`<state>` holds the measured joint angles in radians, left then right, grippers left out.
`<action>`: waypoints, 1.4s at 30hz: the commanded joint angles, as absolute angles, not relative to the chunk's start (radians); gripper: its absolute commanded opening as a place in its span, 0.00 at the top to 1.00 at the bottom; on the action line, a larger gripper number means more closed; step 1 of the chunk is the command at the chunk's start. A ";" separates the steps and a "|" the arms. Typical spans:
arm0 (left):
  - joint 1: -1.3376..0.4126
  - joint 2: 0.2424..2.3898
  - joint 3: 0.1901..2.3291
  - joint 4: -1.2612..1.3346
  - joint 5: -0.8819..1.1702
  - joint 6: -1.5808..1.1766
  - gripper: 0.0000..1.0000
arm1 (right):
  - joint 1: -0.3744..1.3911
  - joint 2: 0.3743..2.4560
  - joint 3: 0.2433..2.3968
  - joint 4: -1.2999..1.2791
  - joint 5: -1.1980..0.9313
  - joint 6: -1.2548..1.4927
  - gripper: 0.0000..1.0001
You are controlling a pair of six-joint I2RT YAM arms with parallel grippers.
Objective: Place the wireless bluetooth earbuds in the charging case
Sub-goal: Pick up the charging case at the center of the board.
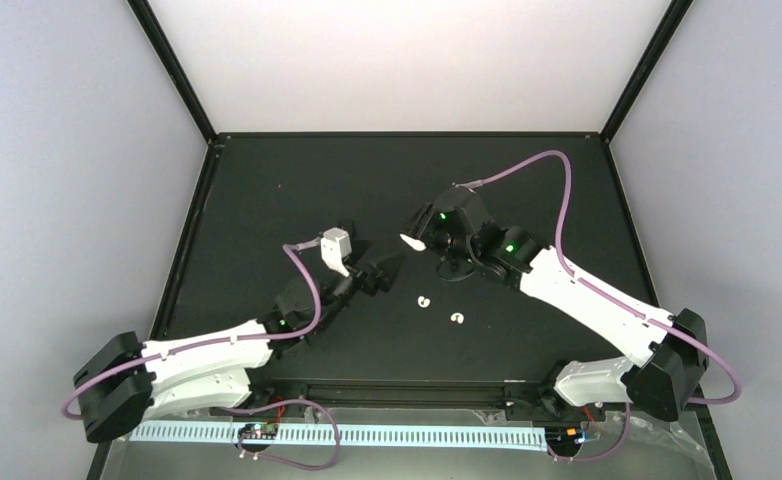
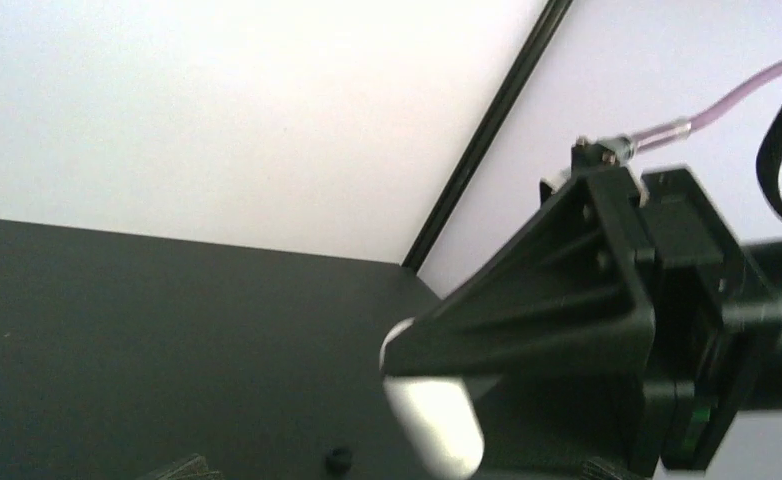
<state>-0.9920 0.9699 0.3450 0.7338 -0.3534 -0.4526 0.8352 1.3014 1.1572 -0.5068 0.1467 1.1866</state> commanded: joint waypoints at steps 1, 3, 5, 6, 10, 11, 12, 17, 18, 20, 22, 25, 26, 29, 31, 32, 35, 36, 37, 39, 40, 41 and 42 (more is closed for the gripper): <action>-1.004 1.069 0.455 0.851 -0.407 -0.467 0.03 | 0.830 1.282 1.154 -0.484 0.137 1.197 0.44; -1.005 1.109 0.494 0.831 -0.405 -0.475 0.05 | 0.828 1.276 1.159 -0.482 0.141 1.194 0.44; -1.005 1.138 0.533 0.790 -0.406 -0.486 0.07 | 0.826 1.272 1.163 -0.485 0.145 1.195 0.44; -1.005 1.146 0.539 0.789 -0.405 -0.495 0.08 | 0.823 1.271 1.162 -0.484 0.143 1.192 0.44; -1.004 1.163 0.540 0.811 -0.401 -0.507 0.11 | 0.816 1.260 1.151 -0.482 0.143 1.189 0.44; -1.005 1.164 0.538 0.813 -0.398 -0.511 0.11 | 0.814 1.259 1.151 -0.483 0.142 1.189 0.44; -1.006 1.160 0.533 0.813 -0.396 -0.517 0.11 | 0.814 1.259 1.151 -0.484 0.143 1.189 0.44; -1.009 1.112 0.468 0.818 -0.408 -0.559 0.11 | 0.806 1.251 1.158 -0.484 0.149 1.179 0.44; -1.010 1.101 0.456 0.816 -0.414 -0.564 0.11 | 0.806 1.250 1.161 -0.485 0.150 1.177 0.44; -1.009 1.089 0.445 0.800 -0.429 -0.562 0.11 | 0.807 1.245 1.164 -0.482 0.142 1.177 0.44; -1.009 1.090 0.443 0.797 -0.438 -0.561 0.11 | 0.806 1.243 1.166 -0.475 0.128 1.181 0.44; -1.009 1.114 0.457 0.817 -0.426 -0.557 0.11 | 0.807 1.238 1.168 -0.469 0.113 1.187 0.44; -1.010 1.126 0.466 0.822 -0.423 -0.556 0.12 | 0.806 1.236 1.171 -0.468 0.109 1.189 0.44; -1.010 1.160 0.484 0.862 -0.418 -0.556 0.13 | 0.806 1.229 1.182 -0.471 0.098 1.192 0.44; -1.009 1.184 0.499 0.878 -0.413 -0.559 0.15 | 0.806 1.225 1.190 -0.474 0.094 1.192 0.44; -1.009 1.195 0.509 0.882 -0.412 -0.561 0.15 | 0.807 1.223 1.194 -0.474 0.092 1.192 0.44; -1.009 1.215 0.524 0.913 -0.402 -0.560 0.17 | 0.806 1.218 1.201 -0.478 0.091 1.192 0.44; -1.009 1.217 0.531 0.919 -0.401 -0.558 0.17 | 0.806 1.218 1.201 -0.478 0.090 1.192 0.44; -1.009 1.221 0.537 0.917 -0.401 -0.557 0.18 | 0.807 1.217 1.200 -0.479 0.087 1.193 0.44; -1.009 1.227 0.549 0.918 -0.401 -0.554 0.18 | 0.806 1.215 1.200 -0.477 0.081 1.196 0.44; -1.010 1.229 0.553 0.919 -0.400 -0.554 0.18 | 0.806 1.215 1.200 -0.475 0.078 1.198 0.44; -1.009 1.232 0.555 0.922 -0.400 -0.554 0.18 | 0.806 1.214 1.200 -0.476 0.079 1.197 0.44; -1.009 1.233 0.556 0.925 -0.400 -0.553 0.18 | 0.807 1.212 1.200 -0.474 0.081 1.196 0.44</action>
